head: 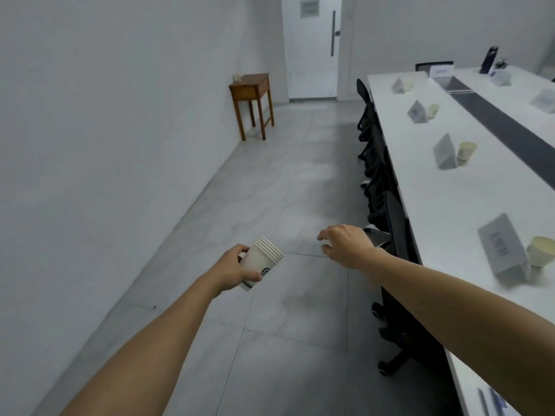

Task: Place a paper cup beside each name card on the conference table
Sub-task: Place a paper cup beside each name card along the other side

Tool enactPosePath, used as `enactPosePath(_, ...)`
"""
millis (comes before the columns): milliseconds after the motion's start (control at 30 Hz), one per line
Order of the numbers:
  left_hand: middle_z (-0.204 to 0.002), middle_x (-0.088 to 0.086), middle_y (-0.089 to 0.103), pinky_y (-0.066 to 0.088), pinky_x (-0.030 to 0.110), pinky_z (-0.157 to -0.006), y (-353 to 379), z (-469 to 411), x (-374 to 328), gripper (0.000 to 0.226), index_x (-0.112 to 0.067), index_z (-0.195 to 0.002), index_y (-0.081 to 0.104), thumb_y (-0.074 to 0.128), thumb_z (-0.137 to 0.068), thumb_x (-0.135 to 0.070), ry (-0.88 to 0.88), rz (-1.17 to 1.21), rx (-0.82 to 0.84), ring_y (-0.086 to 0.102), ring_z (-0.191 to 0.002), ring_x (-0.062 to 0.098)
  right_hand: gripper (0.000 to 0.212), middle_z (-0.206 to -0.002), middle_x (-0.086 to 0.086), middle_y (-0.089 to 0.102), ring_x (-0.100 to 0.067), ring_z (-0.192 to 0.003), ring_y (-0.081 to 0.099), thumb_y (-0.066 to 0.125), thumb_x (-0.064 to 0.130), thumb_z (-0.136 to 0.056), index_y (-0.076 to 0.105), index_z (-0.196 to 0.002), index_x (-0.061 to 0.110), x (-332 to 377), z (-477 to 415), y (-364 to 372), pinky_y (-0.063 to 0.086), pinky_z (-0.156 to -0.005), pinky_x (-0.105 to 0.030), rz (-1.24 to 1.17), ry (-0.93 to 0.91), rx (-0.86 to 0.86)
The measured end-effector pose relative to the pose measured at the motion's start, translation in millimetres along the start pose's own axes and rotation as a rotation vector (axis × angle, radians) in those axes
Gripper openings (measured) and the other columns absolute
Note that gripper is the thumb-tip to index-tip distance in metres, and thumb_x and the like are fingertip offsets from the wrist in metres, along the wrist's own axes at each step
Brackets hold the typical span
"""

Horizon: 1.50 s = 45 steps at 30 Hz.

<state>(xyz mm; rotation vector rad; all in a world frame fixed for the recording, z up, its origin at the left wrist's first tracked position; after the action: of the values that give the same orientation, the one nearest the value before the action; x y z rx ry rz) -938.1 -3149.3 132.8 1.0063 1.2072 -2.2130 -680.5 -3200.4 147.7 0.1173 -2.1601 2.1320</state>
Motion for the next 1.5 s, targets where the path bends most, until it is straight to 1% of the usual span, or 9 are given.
enactPosePath(133, -0.113, 0.01, 0.061, 0.054, 0.034, -0.079, -13.6, -82.2, -11.5, 0.065, -0.018, -0.125, 0.049, 0.083, -0.07, -0.013, 0.021, 0.002, 0.044, 0.063, -0.098, 0.025, 0.035, -0.125, -0.001, 0.063, -0.027, -0.111, 0.06, 0.049, 0.031, -0.094, 0.059, -0.126, 0.024, -27.7, -73.3, 12.6, 0.049, -0.086, -0.037, 0.016, 0.049, 0.037)
enactPosePath(300, -0.114, 0.011, 0.061, 0.054, 0.035, -0.081, -52.9, -211.4, -41.5, 0.067, -0.018, -0.128, 0.048, 0.083, -0.071, -0.013, 0.035, 0.011, 0.051, 0.063, -0.1, 0.026, 0.035, -0.128, 0.0, 0.062, -0.026, -0.115, 0.059, 0.05, 0.032, -0.094, 0.06, -0.126, 0.026, -75.6, -201.8, 8.9, 0.048, -0.088, -0.037, -0.005, 0.103, 0.013)
enactPosePath(400, -0.114, 0.011, 0.061, 0.054, 0.038, -0.085, -82.9, -278.2, -65.5, 0.068, -0.017, -0.129, 0.048, 0.083, -0.07, -0.013, 0.036, 0.017, 0.04, 0.063, -0.101, 0.027, 0.035, -0.129, -0.001, 0.062, -0.027, -0.114, 0.059, 0.049, 0.032, -0.095, 0.06, -0.127, 0.024, -98.2, -277.0, -7.4, 0.048, -0.087, -0.037, -0.005, 0.115, 0.002)
enactPosePath(500, -0.115, 0.012, 0.06, 0.053, 0.034, -0.081, -114.9, -353.5, -92.0, 0.069, -0.017, -0.13, 0.047, 0.083, -0.071, -0.013, 0.055, 0.035, 0.038, 0.063, -0.101, 0.028, 0.035, -0.128, -0.002, 0.063, -0.028, -0.113, 0.06, 0.049, 0.031, -0.095, 0.059, -0.127, 0.023, -117.3, -360.9, -25.8, 0.049, -0.086, -0.036, 0.001, 0.119, -0.016)
enactPosePath(733, -0.117, 0.012, 0.059, 0.053, 0.037, -0.085, -166.4, -528.3, -114.9, 0.072, -0.018, -0.133, 0.045, 0.083, -0.071, -0.012, 0.05, 0.043, 0.06, 0.062, -0.104, 0.028, 0.035, -0.126, -0.003, 0.063, -0.028, -0.112, 0.06, 0.048, 0.031, -0.096, 0.058, -0.128, 0.023, -155.1, -530.5, -9.3, 0.049, -0.085, -0.037, 0.016, 0.106, 0.018)
enactPosePath(933, -0.118, 0.012, 0.059, 0.054, 0.037, -0.085, -218.4, -704.9, -144.3, 0.071, -0.016, -0.132, 0.047, 0.083, -0.071, -0.011, 0.061, 0.041, 0.107, 0.062, -0.104, 0.028, 0.034, -0.127, -0.003, 0.062, -0.028, -0.113, 0.059, 0.05, 0.033, -0.094, 0.059, -0.126, 0.025, -218.5, -691.3, 2.5, 0.048, -0.087, -0.036, 0.007, 0.228, 0.028)
enactPosePath(1100, -0.117, 0.011, 0.059, 0.054, 0.04, -0.086, -272.1, -828.2, -198.4, 0.072, -0.018, -0.13, 0.048, 0.085, -0.068, -0.012, 0.09, 0.001, 0.127, 0.062, -0.103, 0.028, 0.034, -0.126, -0.002, 0.063, -0.027, -0.113, 0.059, 0.05, 0.034, -0.094, 0.059, -0.126, 0.025, -258.5, -802.2, -24.0, 0.048, -0.088, -0.036, -0.021, 0.289, 0.005)
enactPosePath(1333, -0.119, 0.01, 0.057, 0.054, 0.037, -0.085, -286.3, -1012.9, -269.3, 0.07, -0.018, -0.129, 0.047, 0.083, -0.07, -0.012, 0.136, -0.022, 0.196, 0.06, -0.105, 0.027, 0.035, -0.128, -0.001, 0.061, -0.027, -0.116, 0.057, 0.049, 0.034, -0.095, 0.059, -0.127, 0.025, -351.0, -952.7, -30.6, 0.047, -0.089, -0.036, -0.003, 0.338, 0.001)
enactPosePath(1500, -0.122, 0.011, 0.056, 0.054, 0.038, -0.087, -282.3, -1162.5, -321.5, 0.07, -0.018, -0.131, 0.046, 0.083, -0.072, -0.012, 0.139, -0.014, 0.207, 0.06, -0.106, 0.027, 0.034, -0.128, -0.001, 0.062, -0.027, -0.116, 0.057, 0.049, 0.033, -0.094, 0.059, -0.126, 0.026, -442.9, -1088.9, -24.4, 0.047, -0.089, -0.036, -0.01, 0.325, -0.005)
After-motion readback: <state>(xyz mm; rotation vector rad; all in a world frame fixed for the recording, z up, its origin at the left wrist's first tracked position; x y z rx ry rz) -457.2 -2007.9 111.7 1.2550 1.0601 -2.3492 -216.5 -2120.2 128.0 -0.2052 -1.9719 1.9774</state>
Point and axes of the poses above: each hand's wrist, its own z-axis away from the middle knuckle, its own y-axis out of the palm, x = y × z, the point moved 6 cm from there along -z, towards the middle knuckle
